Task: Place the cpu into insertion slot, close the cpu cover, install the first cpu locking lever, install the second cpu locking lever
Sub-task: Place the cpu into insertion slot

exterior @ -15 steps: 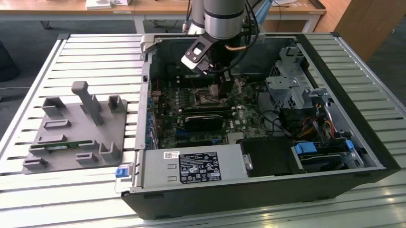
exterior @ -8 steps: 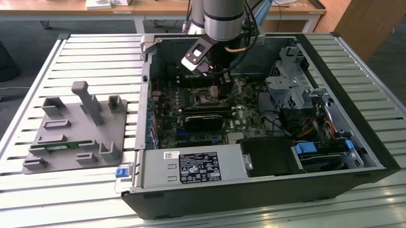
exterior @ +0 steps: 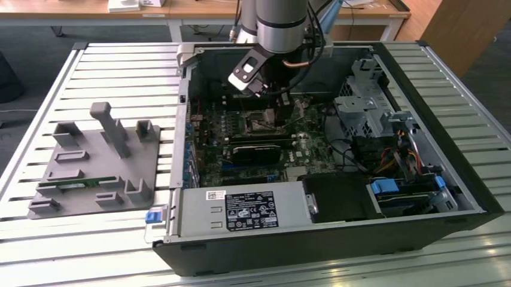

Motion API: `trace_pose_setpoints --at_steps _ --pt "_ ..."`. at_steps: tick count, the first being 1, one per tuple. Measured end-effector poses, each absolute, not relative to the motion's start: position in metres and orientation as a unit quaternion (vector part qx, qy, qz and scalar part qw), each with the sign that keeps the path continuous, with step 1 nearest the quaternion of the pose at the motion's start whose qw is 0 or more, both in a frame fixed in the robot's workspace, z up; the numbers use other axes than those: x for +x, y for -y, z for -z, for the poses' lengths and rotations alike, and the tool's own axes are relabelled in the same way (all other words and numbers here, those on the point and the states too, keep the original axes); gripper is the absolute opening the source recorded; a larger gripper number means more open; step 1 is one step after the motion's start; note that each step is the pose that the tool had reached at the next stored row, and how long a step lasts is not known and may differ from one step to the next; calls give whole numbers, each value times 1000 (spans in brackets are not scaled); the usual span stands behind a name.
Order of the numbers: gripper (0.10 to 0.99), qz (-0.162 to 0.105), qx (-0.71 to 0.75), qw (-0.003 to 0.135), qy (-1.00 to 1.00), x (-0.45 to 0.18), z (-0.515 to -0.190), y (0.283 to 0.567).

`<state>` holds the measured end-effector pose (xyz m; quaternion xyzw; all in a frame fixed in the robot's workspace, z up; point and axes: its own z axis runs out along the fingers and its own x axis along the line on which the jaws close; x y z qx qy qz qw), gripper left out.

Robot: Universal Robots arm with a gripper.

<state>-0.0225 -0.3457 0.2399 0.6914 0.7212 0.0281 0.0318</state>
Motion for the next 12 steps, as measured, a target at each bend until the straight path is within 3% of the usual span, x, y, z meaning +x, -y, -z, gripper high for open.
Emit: trace_pose_setpoints --at_steps 12 --pt "537 -28 695 32 -718 -25 -238 335"
